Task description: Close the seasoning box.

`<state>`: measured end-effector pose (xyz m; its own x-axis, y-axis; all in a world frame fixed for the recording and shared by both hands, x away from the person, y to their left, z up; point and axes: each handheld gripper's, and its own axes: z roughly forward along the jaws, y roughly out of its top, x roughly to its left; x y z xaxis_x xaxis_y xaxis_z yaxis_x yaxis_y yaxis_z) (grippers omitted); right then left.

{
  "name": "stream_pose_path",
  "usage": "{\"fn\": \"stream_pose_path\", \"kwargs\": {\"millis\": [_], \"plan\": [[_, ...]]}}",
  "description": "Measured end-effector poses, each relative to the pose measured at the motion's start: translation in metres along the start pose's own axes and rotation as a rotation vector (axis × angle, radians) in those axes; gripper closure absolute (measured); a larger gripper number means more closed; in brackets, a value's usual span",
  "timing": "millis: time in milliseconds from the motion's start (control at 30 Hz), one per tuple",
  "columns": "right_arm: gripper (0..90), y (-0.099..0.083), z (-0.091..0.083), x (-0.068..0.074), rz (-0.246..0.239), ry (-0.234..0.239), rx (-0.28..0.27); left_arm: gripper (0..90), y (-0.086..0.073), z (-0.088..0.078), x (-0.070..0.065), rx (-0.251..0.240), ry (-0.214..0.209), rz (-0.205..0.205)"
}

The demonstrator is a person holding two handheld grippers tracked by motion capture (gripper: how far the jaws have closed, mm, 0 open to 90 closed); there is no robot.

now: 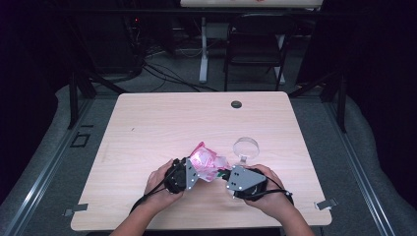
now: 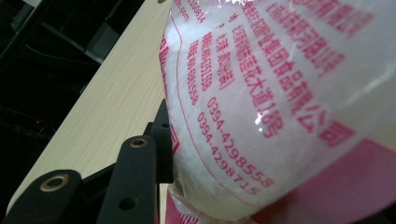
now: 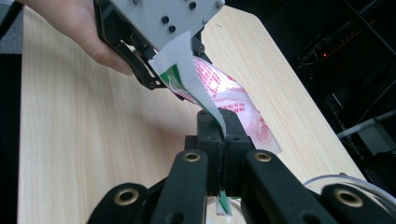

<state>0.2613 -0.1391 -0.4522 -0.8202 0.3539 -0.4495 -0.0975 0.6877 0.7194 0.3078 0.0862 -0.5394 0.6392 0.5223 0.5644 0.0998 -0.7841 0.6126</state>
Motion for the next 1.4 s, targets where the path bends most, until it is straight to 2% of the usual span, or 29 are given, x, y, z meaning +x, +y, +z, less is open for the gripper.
{"fn": "stream_pose_path", "kwargs": {"millis": [300,500,700,1000,1267,1400], "plan": [[90.0,0.000,-0.001,-0.001,0.016,-0.002,-0.005,60.6,0.001,0.000,0.000,-0.011,0.014,0.008],[90.0,-0.002,-0.003,-0.003,0.044,-0.001,-0.012,60.6,0.003,-0.001,-0.001,-0.011,0.021,0.012],[90.0,-0.003,-0.006,-0.004,0.061,-0.009,-0.020,60.6,0.007,-0.001,-0.001,-0.022,0.046,0.036],[90.0,-0.007,-0.010,-0.009,0.098,-0.018,-0.030,60.7,0.013,-0.002,0.000,-0.016,0.053,0.058],[90.0,-0.011,-0.014,-0.014,0.127,-0.023,-0.041,60.8,0.020,0.000,0.001,-0.032,0.079,0.097],[90.0,-0.013,-0.017,-0.016,0.138,-0.029,-0.046,60.9,0.024,0.000,0.002,-0.030,0.073,0.116]]}}
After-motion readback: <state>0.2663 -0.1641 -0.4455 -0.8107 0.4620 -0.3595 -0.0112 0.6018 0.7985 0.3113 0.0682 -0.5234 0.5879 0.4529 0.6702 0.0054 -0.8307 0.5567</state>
